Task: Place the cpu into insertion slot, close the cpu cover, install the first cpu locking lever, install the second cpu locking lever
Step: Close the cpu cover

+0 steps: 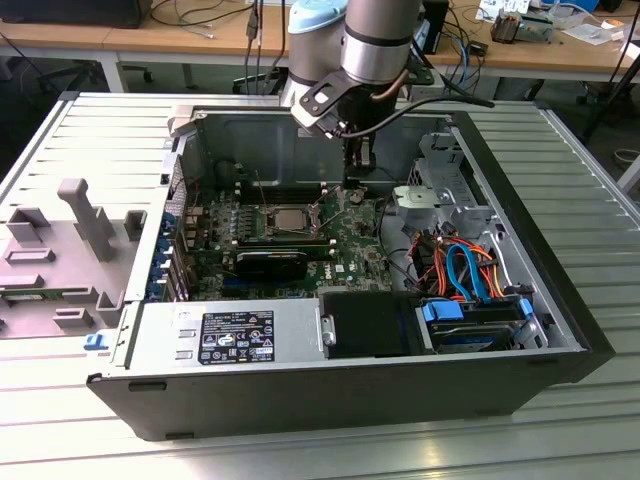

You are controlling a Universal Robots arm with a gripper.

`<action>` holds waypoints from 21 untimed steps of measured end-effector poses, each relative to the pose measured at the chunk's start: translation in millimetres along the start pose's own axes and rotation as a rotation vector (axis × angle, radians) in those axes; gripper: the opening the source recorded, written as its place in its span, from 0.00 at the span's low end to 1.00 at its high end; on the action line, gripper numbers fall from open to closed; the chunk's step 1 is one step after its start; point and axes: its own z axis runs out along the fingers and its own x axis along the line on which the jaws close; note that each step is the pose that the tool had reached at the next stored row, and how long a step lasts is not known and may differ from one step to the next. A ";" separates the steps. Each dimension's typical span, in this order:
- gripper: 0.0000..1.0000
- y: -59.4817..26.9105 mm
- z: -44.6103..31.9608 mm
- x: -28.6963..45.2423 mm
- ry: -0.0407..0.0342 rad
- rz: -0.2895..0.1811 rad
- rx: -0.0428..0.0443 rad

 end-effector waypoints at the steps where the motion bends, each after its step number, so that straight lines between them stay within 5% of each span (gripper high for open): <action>1: 0.11 0.5 0.7 0.0 0.0001 0.000 0.0000; 21: 0.11 14.5 11.3 0.9 -0.0001 -0.005 0.0002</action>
